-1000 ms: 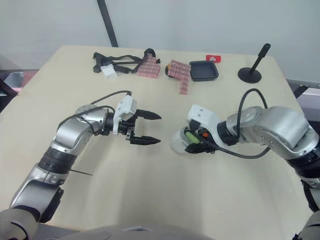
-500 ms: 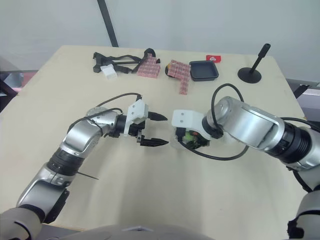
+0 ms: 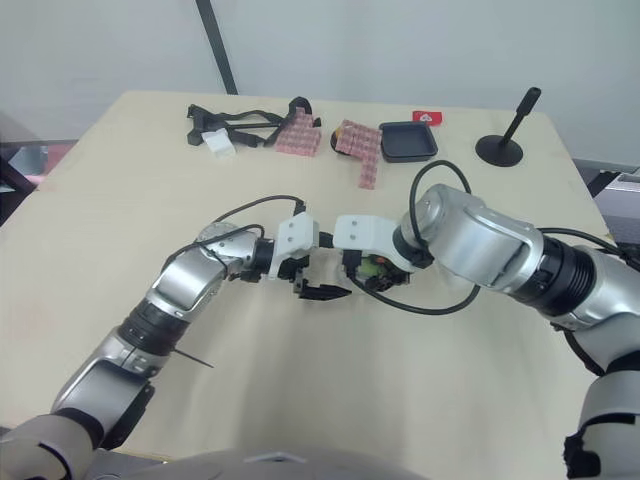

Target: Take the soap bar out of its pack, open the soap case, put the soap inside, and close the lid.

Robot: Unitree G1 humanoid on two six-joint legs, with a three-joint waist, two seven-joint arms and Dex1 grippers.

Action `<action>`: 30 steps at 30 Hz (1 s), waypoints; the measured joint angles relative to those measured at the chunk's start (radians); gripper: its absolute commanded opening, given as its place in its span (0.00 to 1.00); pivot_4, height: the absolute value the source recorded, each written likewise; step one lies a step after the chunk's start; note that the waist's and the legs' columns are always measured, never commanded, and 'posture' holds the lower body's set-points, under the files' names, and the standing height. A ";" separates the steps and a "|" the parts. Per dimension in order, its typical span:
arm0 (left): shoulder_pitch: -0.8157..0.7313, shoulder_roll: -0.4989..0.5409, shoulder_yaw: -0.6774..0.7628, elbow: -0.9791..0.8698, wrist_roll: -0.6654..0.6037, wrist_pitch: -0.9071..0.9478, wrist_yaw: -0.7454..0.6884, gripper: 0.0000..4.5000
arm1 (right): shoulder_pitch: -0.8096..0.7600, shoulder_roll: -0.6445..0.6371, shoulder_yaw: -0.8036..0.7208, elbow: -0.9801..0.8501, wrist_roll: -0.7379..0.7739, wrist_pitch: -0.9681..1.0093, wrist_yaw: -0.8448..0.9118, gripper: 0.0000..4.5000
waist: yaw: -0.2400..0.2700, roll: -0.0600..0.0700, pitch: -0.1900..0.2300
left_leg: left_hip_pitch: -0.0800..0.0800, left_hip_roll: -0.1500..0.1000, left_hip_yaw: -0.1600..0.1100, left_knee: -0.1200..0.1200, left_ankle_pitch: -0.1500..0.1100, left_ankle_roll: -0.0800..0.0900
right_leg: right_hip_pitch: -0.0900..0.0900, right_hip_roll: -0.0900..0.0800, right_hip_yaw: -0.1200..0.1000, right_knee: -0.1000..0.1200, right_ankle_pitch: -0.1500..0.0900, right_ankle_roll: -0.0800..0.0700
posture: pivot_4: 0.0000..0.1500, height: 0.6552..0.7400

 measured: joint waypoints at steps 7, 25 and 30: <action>-0.009 -0.018 -0.001 0.032 0.013 -0.025 -0.001 1.00 | 0.000 0.004 0.000 0.002 -0.018 0.000 0.011 0.46 | 0.000 0.000 0.000 | 0.000 0.000 0.000 0.001 0.000 0.000 | 0.000 0.000 0.000 0.001 0.000 0.000 | 1.00 0.97; -0.013 -0.042 -0.004 0.066 0.028 -0.057 -0.017 1.00 | 0.011 0.022 -0.008 -0.002 -0.030 0.021 0.001 0.46 | 0.000 0.000 0.000 | 0.000 0.000 0.000 0.002 0.000 0.000 | 0.000 0.000 0.001 0.002 0.000 0.000 | 1.00 0.97; -0.014 -0.044 -0.004 0.076 0.028 -0.061 -0.019 1.00 | 0.013 0.023 -0.010 -0.002 -0.030 0.023 0.001 0.46 | 0.000 0.000 0.000 | 0.000 0.000 0.000 0.002 0.000 0.000 | 0.000 0.000 0.001 0.002 0.000 0.000 | 1.00 0.97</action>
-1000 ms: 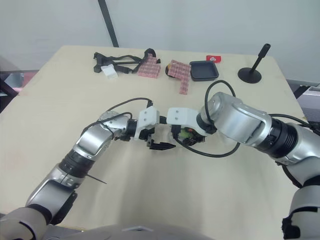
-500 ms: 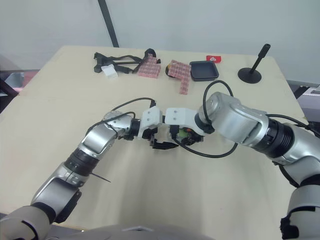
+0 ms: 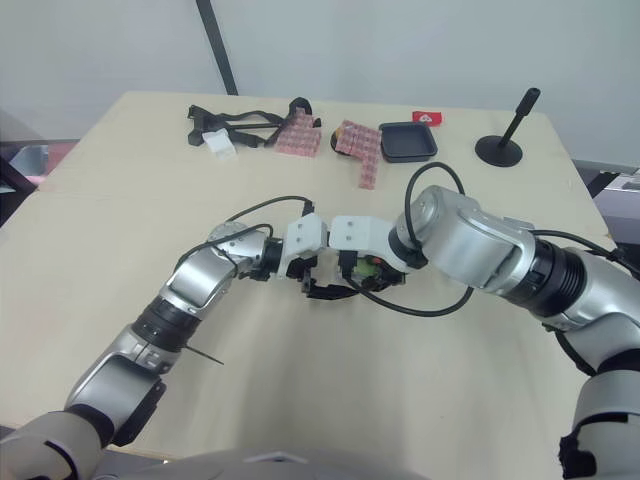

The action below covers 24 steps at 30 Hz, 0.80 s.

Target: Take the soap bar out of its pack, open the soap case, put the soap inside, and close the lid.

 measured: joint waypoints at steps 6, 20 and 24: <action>0.000 -0.008 -0.001 0.023 0.000 -0.014 -0.007 0.60 | 0.001 0.000 -0.001 0.000 0.000 0.000 0.000 0.46 | 0.000 0.000 0.000 | 0.000 0.000 0.000 0.000 0.000 0.000 | 0.000 0.000 0.000 0.000 0.000 0.000 | 1.00 0.97; -0.008 -0.014 -0.006 0.050 0.021 -0.070 -0.037 0.42 | 0.010 -0.002 -0.003 -0.011 -0.014 -0.002 0.001 0.46 | 0.002 0.000 0.000 | 0.001 0.000 0.000 0.001 0.000 0.000 | 0.001 0.000 0.000 0.001 0.000 0.000 | 1.00 0.97; -0.008 -0.015 -0.006 0.055 0.021 -0.079 -0.038 0.42 | 0.010 -0.001 -0.003 -0.009 -0.016 -0.004 0.001 0.46 | 0.002 0.000 0.000 | 0.001 0.000 0.000 0.001 0.000 0.000 | 0.001 0.000 0.001 0.002 0.000 0.000 | 1.00 0.97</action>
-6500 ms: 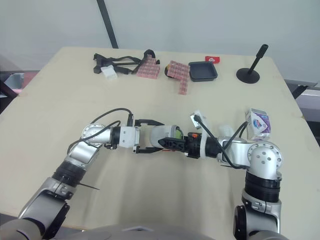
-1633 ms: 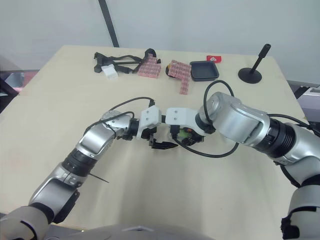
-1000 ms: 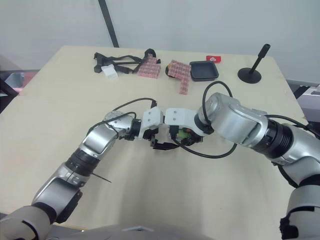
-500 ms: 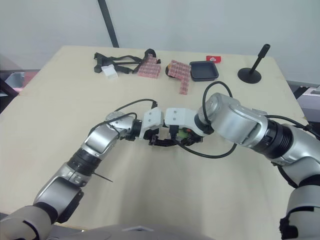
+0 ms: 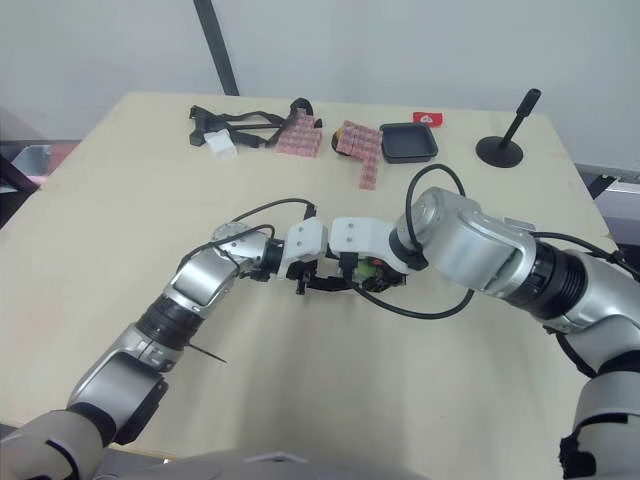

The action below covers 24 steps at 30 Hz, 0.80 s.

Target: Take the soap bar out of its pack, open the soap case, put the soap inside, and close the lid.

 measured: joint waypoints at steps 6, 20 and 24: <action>0.000 -0.002 0.001 0.003 0.004 -0.004 -0.001 0.42 | 0.000 0.000 0.000 0.005 -0.001 -0.006 0.004 0.46 | 0.000 0.000 0.000 | 0.000 0.000 0.000 0.000 0.000 0.000 | 0.000 0.000 0.000 0.000 0.000 0.000 | 1.00 0.97; 0.001 -0.011 -0.001 0.005 0.016 -0.012 0.010 0.42 | 0.046 0.017 -0.041 -0.003 0.003 0.017 -0.001 0.99 | 0.005 0.000 0.000 | 0.000 0.000 0.000 0.000 0.000 0.000 | 0.000 0.000 0.000 0.000 0.000 0.000 | 1.00 0.97; 0.008 -0.002 0.004 0.007 0.012 -0.037 0.007 0.42 | 0.108 0.024 -0.120 -0.002 0.020 -0.015 -0.005 0.99 | 0.006 0.000 0.000 | -0.001 0.000 0.000 0.000 0.000 0.000 | 0.000 0.000 0.000 0.000 0.000 0.000 | 1.00 0.97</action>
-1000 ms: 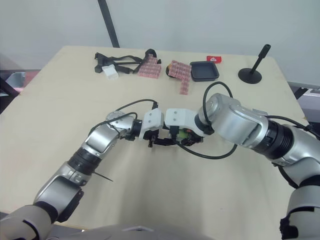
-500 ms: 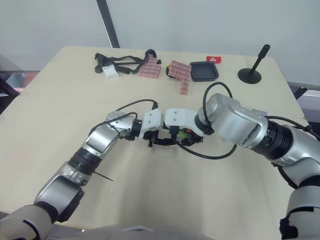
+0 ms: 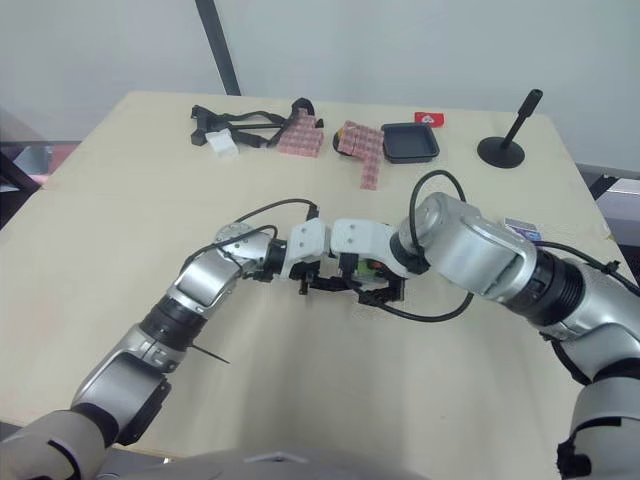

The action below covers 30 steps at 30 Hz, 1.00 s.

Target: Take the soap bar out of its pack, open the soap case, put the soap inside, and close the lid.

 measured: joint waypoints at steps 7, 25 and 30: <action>0.106 0.036 0.065 -0.044 -0.083 -0.018 -0.020 0.42 | 0.225 0.014 -0.245 -0.061 0.085 -0.093 -0.014 0.99 | 0.007 0.000 0.000 | -0.001 0.000 0.001 0.000 0.000 0.000 | -0.001 0.000 0.000 -0.001 0.000 0.000 | 1.00 0.97; 0.314 0.140 0.222 -0.135 -0.242 -0.179 -0.144 0.42 | 1.067 0.140 -0.773 -0.019 0.138 -0.909 0.044 0.99 | -0.006 -0.001 -0.002 | -0.001 0.004 0.002 -0.001 0.001 0.003 | -0.003 -0.003 -0.001 -0.004 -0.001 -0.001 | 1.00 0.97; 0.317 0.130 0.220 -0.086 -0.240 -0.238 -0.181 0.42 | 1.157 0.195 -0.786 0.029 0.143 -1.041 0.055 0.99 | -0.030 -0.001 -0.002 | -0.001 0.004 0.001 -0.001 -0.001 0.009 | -0.004 -0.003 -0.001 -0.003 -0.001 -0.001 | 1.00 0.97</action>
